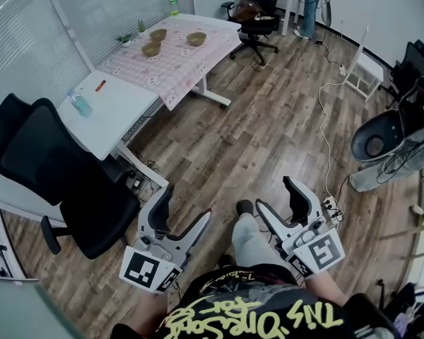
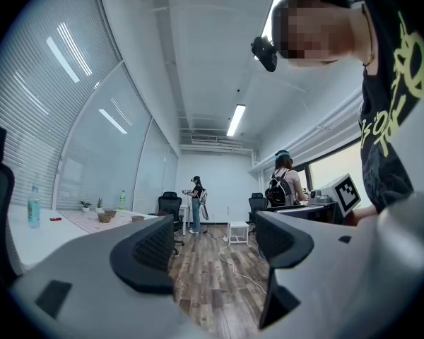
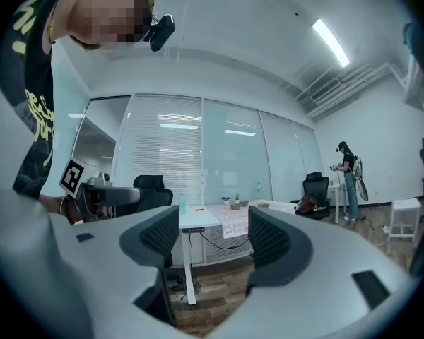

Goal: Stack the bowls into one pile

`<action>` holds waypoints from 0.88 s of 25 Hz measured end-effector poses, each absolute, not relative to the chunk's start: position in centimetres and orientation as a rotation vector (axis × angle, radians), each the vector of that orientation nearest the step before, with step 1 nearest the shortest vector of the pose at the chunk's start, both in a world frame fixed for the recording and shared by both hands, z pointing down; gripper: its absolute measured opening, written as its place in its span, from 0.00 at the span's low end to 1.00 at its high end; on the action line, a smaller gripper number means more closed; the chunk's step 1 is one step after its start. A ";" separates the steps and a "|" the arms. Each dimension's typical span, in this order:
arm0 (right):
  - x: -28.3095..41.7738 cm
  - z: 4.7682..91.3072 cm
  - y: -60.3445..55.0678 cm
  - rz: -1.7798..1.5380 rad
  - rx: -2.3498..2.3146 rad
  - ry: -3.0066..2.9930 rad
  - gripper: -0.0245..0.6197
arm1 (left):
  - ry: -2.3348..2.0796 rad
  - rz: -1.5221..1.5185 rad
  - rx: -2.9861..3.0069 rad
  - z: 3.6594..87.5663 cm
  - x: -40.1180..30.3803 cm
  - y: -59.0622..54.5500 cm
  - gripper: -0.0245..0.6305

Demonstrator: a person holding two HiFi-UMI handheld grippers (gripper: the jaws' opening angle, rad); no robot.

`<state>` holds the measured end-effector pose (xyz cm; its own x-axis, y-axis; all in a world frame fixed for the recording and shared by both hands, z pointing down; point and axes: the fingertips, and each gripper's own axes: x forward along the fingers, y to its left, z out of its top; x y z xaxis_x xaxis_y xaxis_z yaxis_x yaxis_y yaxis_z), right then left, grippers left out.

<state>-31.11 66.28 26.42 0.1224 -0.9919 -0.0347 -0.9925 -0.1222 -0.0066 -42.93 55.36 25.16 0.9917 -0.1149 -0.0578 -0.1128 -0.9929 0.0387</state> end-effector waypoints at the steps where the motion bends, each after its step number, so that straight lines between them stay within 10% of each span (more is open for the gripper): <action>1: -30.8 26.4 65.9 0.038 -2.325 2.069 0.48 | -0.186 -0.095 3.101 25.1 -42.7 55.0 0.58; 22: -13.3 26.4 52.1 0.073 -2.235 2.132 0.48 | -0.329 -0.115 3.118 24.2 -26.7 42.6 0.58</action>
<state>-13.29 52.08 26.37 0.0473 -0.9964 -0.0699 -0.9989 -0.0471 -0.0048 -26.67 42.64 24.16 0.9753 -0.2087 -0.0724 -0.2084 -0.9780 0.0121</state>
